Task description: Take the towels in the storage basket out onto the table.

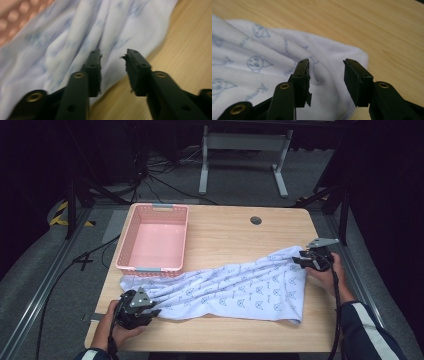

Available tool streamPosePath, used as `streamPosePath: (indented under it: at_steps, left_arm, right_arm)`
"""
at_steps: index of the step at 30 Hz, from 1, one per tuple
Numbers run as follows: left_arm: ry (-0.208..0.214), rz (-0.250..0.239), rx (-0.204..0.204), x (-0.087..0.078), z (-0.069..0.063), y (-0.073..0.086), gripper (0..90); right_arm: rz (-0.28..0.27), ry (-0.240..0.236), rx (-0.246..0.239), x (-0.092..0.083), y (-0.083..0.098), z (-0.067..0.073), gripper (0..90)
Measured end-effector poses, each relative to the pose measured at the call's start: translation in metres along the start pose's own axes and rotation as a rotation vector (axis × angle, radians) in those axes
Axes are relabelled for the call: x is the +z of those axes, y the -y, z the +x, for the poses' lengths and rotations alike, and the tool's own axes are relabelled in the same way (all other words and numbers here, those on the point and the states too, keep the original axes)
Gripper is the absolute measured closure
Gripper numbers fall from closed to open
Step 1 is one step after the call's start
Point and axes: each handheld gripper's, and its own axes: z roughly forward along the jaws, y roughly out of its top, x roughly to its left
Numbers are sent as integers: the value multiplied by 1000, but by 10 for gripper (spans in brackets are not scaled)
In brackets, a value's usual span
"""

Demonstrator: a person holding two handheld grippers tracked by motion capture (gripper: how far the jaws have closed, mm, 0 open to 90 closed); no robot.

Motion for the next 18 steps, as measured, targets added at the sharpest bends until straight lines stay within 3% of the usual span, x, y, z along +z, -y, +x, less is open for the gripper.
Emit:
streamPosePath:
  at_steps: [2,5,8,10,12,14,16,17,18]
  left_arm:
    - [35,-3,54,10,-18,-15,536]
    - [81,7,152,29,-44,-36,466]
    - [110,-8,163,46,-53,-46,442]
    - [104,-13,160,55,-55,-49,436]
    - [132,-15,155,62,-55,-51,437]
    - [117,-9,158,68,-56,-53,443]
    - [131,-4,161,74,-57,-55,468]
    - [131,-4,161,74,-57,-55,491]
    - [126,16,175,78,-58,-57,523]
  right_arm:
    - [-24,7,29,-15,3,-3,543]
    - [14,-35,67,-26,13,-5,501]
    - [63,-71,61,-28,27,3,451]
    - [67,-134,41,-31,34,12,427]
    - [55,-230,-31,-40,39,28,425]
    - [64,-322,-111,-51,43,45,437]
    - [55,-427,-191,-60,49,58,512]
    - [55,-427,-191,-60,49,58,512]
    - [65,-530,-274,-70,56,73,550]
